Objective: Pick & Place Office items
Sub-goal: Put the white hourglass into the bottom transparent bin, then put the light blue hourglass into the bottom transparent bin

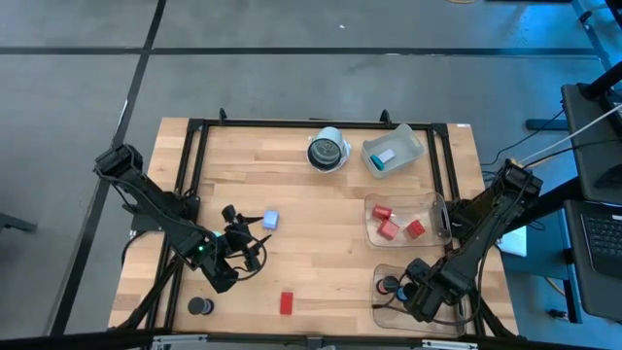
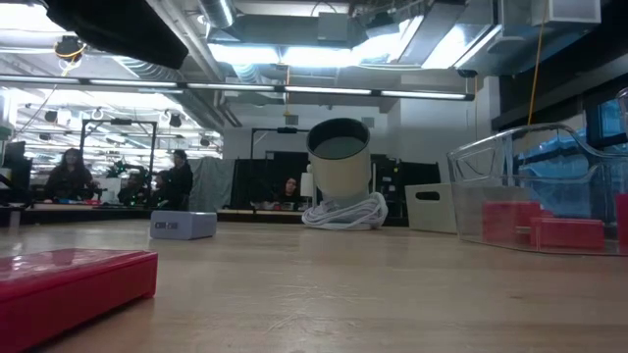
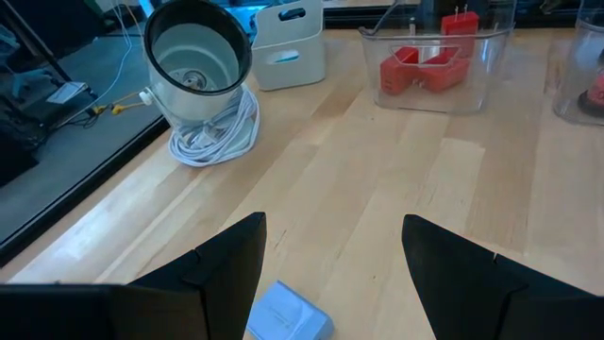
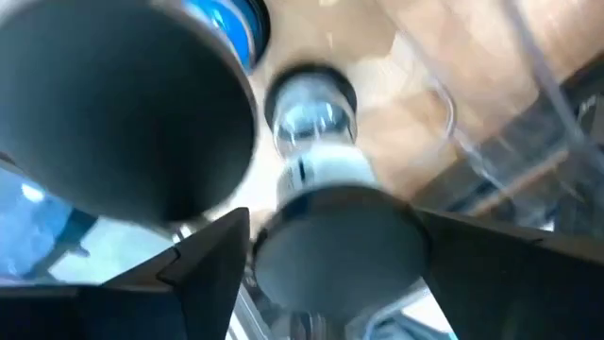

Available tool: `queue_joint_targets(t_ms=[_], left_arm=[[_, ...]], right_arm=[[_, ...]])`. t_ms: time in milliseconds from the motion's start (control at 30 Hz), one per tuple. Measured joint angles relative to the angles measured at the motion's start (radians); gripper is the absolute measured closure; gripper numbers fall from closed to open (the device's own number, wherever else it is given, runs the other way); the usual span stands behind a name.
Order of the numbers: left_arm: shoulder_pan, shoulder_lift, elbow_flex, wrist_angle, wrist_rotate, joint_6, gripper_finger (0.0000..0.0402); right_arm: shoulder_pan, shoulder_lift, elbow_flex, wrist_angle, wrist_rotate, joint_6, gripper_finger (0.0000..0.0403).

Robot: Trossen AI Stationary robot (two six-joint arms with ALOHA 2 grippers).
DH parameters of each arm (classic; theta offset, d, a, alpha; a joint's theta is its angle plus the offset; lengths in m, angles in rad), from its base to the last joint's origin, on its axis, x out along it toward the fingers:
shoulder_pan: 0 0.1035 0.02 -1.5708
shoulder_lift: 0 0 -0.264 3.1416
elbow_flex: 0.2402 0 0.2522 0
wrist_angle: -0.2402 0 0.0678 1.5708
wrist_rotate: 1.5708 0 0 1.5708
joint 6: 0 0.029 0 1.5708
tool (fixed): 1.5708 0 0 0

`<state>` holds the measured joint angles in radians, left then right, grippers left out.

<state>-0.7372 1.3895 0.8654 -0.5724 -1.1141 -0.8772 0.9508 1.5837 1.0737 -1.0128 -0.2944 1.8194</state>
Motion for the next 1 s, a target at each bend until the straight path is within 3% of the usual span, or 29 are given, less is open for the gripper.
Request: queue_joint_targets(t_ms=[367,500,600,733,1000], left_arm=[[0.0,0.0,0.0,0.0,0.0,0.0,0.0156],[0.0,0.0,0.0,0.0,0.0,0.0,0.0156],[0.0,0.0,0.0,0.003,0.015,-0.028,0.0156],[0.013,0.0,0.0,0.032,0.046,-0.069,0.0156],[0.122,-0.02,0.002,0.04,0.238,-0.156,0.0138]], right_arm=[[-0.002,-0.09,0.01,-0.025,-0.035,0.029,0.0115],[-0.002,-0.13,0.053,-0.103,0.012,0.032,0.0115],[-0.007,-0.152,0.104,-0.169,0.117,0.029,0.0115],[-0.014,-0.164,0.19,-0.227,0.338,-0.012,0.0115],[-0.039,-0.164,0.305,-0.209,0.821,-0.249,0.0115]])
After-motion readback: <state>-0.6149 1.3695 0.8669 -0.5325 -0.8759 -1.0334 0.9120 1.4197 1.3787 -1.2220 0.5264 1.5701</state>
